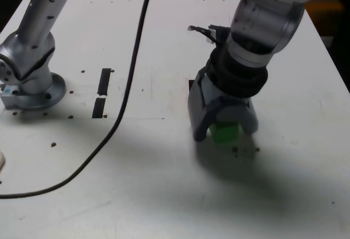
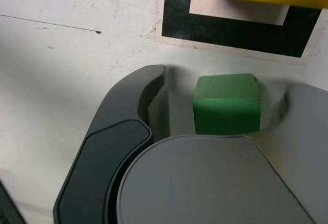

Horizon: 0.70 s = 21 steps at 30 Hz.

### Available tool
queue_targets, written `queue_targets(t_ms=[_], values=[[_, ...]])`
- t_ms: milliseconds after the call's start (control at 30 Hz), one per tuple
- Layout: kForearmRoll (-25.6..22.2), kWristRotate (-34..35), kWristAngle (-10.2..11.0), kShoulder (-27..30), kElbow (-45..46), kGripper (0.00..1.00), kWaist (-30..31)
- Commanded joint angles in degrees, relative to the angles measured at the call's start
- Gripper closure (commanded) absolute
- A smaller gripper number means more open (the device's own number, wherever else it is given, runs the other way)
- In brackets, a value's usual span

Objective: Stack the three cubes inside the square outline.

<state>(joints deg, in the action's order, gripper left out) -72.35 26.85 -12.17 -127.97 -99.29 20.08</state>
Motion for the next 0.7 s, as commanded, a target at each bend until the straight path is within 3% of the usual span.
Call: queue_targets(t_ms=[0,167,367,667], values=[[0.16,-0.26,-0.03,-0.27,-0.23,0.34,-0.45],[1.02,-0.36,0.31,-0.62,-0.21,0.4,-0.68],[1.25,-0.32,1.14,-0.4,-0.46,0.55,-0.7],[-0.39,-0.3,1.45,3.51,-0.43,0.64,-1.04]])
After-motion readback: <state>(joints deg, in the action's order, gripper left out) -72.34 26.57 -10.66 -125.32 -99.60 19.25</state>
